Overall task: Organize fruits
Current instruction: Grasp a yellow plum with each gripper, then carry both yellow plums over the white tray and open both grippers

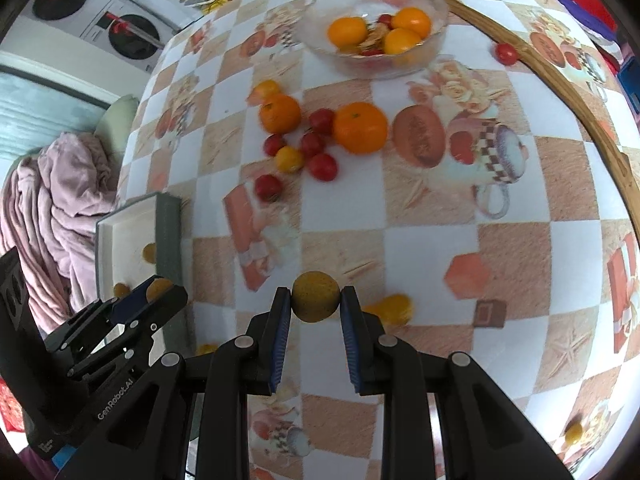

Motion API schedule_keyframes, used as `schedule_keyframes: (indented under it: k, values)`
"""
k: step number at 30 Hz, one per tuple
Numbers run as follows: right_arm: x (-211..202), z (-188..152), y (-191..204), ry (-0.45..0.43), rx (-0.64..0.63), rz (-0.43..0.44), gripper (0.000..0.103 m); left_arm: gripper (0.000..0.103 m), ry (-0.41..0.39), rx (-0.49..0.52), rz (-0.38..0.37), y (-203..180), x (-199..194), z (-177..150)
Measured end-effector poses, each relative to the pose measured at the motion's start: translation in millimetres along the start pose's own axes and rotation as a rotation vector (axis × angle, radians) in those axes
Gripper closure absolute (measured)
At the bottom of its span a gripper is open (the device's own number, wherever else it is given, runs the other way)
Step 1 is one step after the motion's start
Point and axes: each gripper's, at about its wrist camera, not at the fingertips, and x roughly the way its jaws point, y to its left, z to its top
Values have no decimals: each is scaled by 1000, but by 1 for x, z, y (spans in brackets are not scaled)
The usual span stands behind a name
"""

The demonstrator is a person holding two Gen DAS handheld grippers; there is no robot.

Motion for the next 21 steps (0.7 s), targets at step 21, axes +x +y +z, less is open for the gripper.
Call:
schedule_keyframes:
  k: [21]
  values:
    - [48, -21, 146, 78, -216, 45, 75, 73, -3, -196, 136, 130, -27, -67]
